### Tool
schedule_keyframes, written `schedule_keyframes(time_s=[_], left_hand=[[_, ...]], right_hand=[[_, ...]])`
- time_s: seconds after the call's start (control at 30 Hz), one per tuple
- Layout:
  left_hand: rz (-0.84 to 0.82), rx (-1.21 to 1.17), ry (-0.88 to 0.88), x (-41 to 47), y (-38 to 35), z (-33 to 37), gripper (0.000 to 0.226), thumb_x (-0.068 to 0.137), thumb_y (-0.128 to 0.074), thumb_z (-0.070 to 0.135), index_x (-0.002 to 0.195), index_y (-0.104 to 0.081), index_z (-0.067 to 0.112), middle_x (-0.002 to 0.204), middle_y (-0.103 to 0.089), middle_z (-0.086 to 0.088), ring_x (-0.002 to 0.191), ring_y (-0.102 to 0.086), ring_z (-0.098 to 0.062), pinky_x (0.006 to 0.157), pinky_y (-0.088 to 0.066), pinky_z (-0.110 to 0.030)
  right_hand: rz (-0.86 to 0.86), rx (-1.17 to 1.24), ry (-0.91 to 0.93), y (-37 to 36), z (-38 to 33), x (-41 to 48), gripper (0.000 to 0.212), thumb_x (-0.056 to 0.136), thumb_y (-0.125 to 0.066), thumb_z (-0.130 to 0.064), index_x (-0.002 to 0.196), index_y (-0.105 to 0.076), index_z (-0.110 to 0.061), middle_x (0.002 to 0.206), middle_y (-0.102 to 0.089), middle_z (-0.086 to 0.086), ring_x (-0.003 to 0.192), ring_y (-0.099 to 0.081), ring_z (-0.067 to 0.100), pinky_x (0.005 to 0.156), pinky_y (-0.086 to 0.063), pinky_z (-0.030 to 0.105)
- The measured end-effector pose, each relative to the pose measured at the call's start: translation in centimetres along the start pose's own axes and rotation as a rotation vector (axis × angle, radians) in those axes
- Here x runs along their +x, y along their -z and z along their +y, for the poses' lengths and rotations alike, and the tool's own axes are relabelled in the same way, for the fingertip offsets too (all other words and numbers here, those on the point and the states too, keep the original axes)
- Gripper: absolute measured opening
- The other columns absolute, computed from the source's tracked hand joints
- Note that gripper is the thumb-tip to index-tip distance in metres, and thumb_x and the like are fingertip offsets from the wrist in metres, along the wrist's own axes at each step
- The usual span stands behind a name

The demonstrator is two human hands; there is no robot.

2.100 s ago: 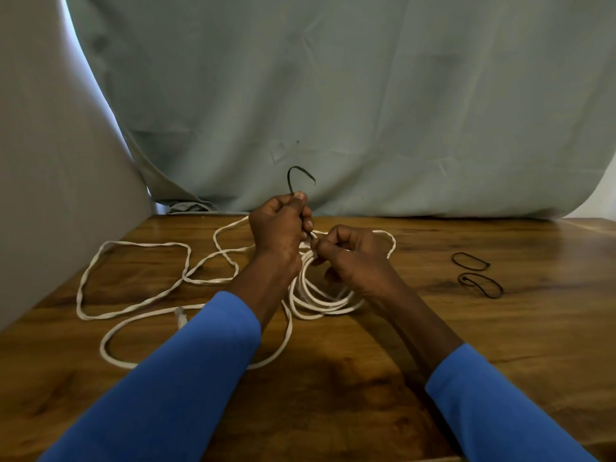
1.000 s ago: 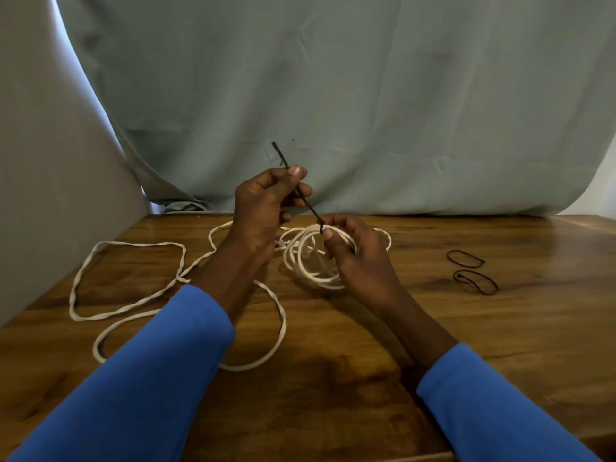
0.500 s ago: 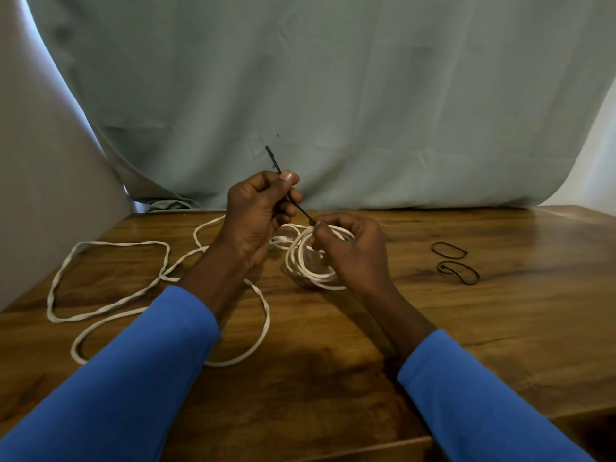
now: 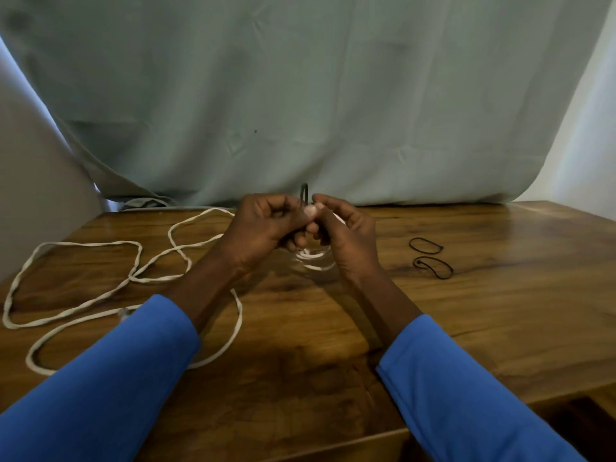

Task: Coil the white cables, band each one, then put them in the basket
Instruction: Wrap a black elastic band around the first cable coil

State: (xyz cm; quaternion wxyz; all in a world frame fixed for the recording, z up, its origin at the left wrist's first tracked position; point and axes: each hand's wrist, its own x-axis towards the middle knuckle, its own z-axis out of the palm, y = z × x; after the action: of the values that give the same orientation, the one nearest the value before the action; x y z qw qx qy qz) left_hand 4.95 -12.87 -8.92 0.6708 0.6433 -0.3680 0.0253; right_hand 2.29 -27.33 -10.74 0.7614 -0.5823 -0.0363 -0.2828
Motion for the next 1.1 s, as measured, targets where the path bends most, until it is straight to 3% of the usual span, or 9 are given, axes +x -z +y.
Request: schedule_keyframes(time_s=[0.1, 0.23, 0.33, 0.47, 0.57, 0.7, 0.9, 1.1], left_hand=[[-0.067, 0.161, -0.025, -0.3, -0.2, -0.8, 0.008, 0.092, -0.071, 0.007, 0.085, -0.073, 0.003, 0.064, -0.072, -0.003, 0.056, -0.069, -0.014, 0.054, -0.055, -0.021], [-0.064, 0.201, -0.073, -0.7, -0.9, -1.5, 0.004, 0.091, -0.073, 0.005, 0.089, -0.076, 0.003, 0.067, -0.074, -0.002, 0.059, -0.070, -0.015, 0.058, -0.057, -0.024], [-0.016, 0.190, -0.135, -0.7, -1.1, -1.6, 0.004, 0.091, -0.073, 0.004, 0.089, -0.076, 0.002, 0.068, -0.073, -0.003, 0.059, -0.069, -0.015, 0.060, -0.056, -0.024], [0.027, 0.173, -0.183, -1.0, -1.8, -1.3, 0.010, 0.093, -0.070, 0.006, 0.084, -0.075, 0.008, 0.066, -0.072, -0.003, 0.058, -0.067, -0.013, 0.058, -0.055, -0.025], [0.110, 0.087, -0.206, -0.5, -1.5, -0.5, 0.017, 0.097, -0.066, 0.003, 0.081, -0.071, 0.007, 0.068, -0.072, -0.007, 0.056, -0.068, -0.016, 0.055, -0.056, -0.025], [0.133, 0.071, -0.217, -0.3, -1.2, 0.2, 0.021, 0.099, -0.063, 0.004, 0.079, -0.067, 0.007, 0.066, -0.071, -0.005, 0.054, -0.066, -0.013, 0.053, -0.055, -0.024], [0.415, -0.013, -0.167, 0.8, 1.6, 0.7, 0.014, 0.098, -0.067, 0.012, 0.085, -0.070, 0.008, 0.072, -0.073, -0.001, 0.055, -0.065, -0.011, 0.051, -0.051, -0.020], [0.426, 0.134, -0.133, 1.1, 3.8, -0.5, 0.021, 0.098, -0.068, 0.011, 0.078, -0.067, 0.006, 0.066, -0.070, 0.000, 0.045, -0.053, -0.007, 0.048, -0.044, -0.019]], right_hand=[[-0.059, 0.097, -0.087, 0.1, 0.3, 0.2, 0.021, 0.100, -0.064, -0.012, 0.114, -0.071, 0.002, 0.081, -0.065, 0.025, 0.051, -0.061, 0.021, 0.053, -0.053, 0.029], [-0.093, 0.165, -0.186, 0.4, 0.6, 0.8, 0.027, 0.098, -0.067, -0.017, 0.118, -0.070, 0.000, 0.079, -0.069, 0.018, 0.051, -0.062, 0.025, 0.057, -0.057, 0.040], [-0.108, 0.241, -0.206, 0.6, 0.1, 0.9, 0.027, 0.094, -0.068, -0.007, 0.119, -0.068, 0.003, 0.080, -0.067, 0.021, 0.048, -0.061, 0.024, 0.049, -0.055, 0.033], [-0.092, 0.084, -0.092, 1.0, 0.1, 1.1, 0.021, 0.088, -0.068, 0.005, 0.104, -0.076, -0.007, 0.088, -0.074, 0.018, 0.070, -0.069, 0.022, 0.064, -0.058, 0.031], [-0.059, -0.136, 0.065, 1.5, 0.3, 1.1, 0.014, 0.090, -0.070, 0.001, 0.102, -0.076, -0.004, 0.081, -0.073, 0.009, 0.066, -0.065, 0.008, 0.059, -0.051, 0.020], [-0.073, -0.229, 0.148, 1.4, 0.9, 0.9, 0.006, 0.094, -0.072, -0.008, 0.094, -0.077, -0.010, 0.079, -0.075, 0.003, 0.069, -0.065, 0.009, 0.067, -0.053, 0.027], [-0.347, -0.291, 0.176, 1.0, 1.0, 0.0, 0.015, 0.097, -0.068, -0.009, 0.105, -0.076, 0.001, 0.086, -0.077, 0.007, 0.076, -0.070, 0.004, 0.071, -0.051, 0.019], [-0.471, -0.189, 0.086, 0.0, 0.0, -1.4, 0.019, 0.099, -0.062, -0.008, 0.109, -0.075, 0.001, 0.081, -0.075, 0.009, 0.064, -0.060, 0.001, 0.061, -0.044, 0.015]])
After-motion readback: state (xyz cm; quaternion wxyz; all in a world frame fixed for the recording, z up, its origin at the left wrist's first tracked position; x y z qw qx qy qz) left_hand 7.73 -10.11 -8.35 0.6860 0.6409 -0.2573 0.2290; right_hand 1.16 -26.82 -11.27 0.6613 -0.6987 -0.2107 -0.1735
